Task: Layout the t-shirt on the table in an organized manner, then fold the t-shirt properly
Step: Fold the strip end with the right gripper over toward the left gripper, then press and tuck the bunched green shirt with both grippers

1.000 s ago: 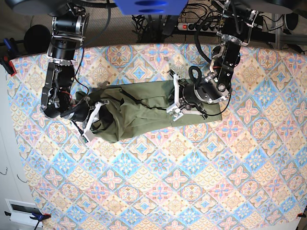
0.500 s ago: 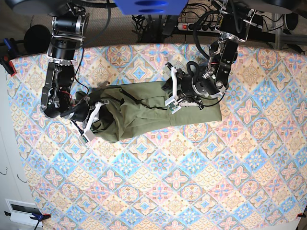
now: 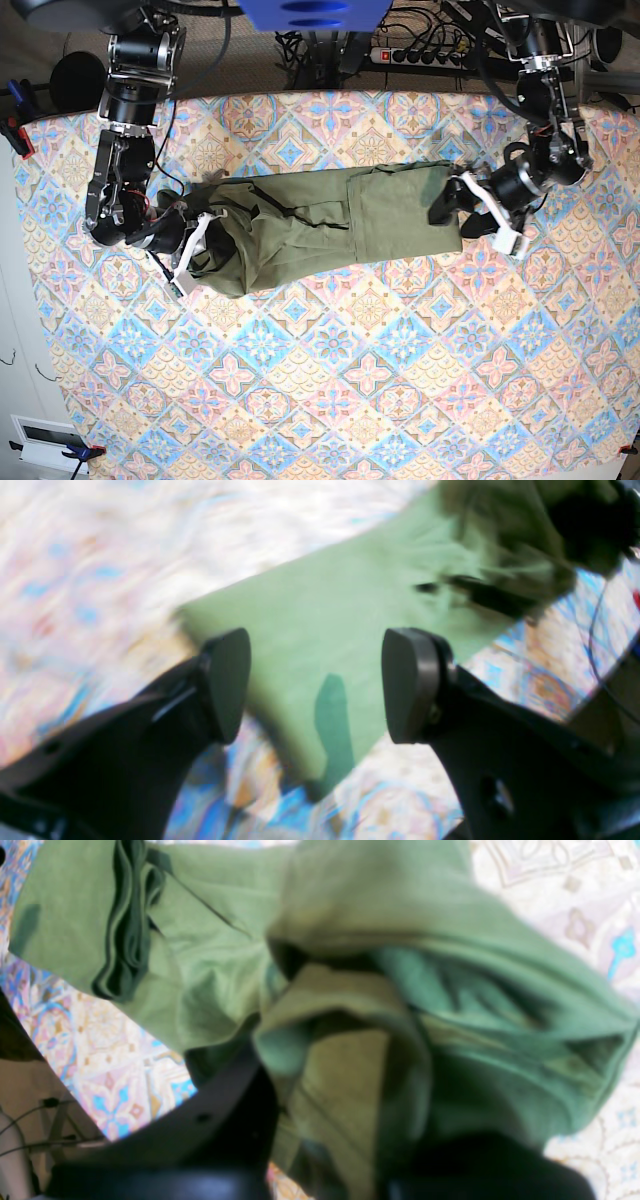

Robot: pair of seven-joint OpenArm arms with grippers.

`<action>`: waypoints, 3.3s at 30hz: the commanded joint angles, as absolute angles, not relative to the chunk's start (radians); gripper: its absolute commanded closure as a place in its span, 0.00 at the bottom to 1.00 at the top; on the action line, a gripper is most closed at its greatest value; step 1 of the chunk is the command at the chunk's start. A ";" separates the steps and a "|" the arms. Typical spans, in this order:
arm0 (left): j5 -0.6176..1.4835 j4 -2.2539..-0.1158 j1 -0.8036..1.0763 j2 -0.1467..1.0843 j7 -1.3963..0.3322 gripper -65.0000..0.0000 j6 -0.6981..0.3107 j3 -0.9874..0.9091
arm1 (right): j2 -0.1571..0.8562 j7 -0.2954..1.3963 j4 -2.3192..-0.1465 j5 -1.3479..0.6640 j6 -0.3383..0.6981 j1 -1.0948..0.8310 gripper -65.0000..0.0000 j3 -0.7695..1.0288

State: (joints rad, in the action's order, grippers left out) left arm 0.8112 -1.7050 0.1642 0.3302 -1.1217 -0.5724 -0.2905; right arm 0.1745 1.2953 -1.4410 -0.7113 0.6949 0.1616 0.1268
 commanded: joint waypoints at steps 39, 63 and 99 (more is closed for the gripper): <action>0.871 -1.520 0.088 0.325 -1.110 0.36 -0.587 -0.122 | -0.139 1.277 -1.659 -0.737 0.698 0.124 1.00 -0.200; 1.061 -1.563 0.306 0.378 -1.112 0.36 -0.587 -0.555 | -0.157 1.254 -1.550 -0.736 0.698 0.220 1.00 -0.234; 1.063 -1.583 0.305 0.380 -1.113 0.36 -0.587 -0.447 | -0.154 1.102 -1.587 -0.613 0.698 0.217 0.45 -0.374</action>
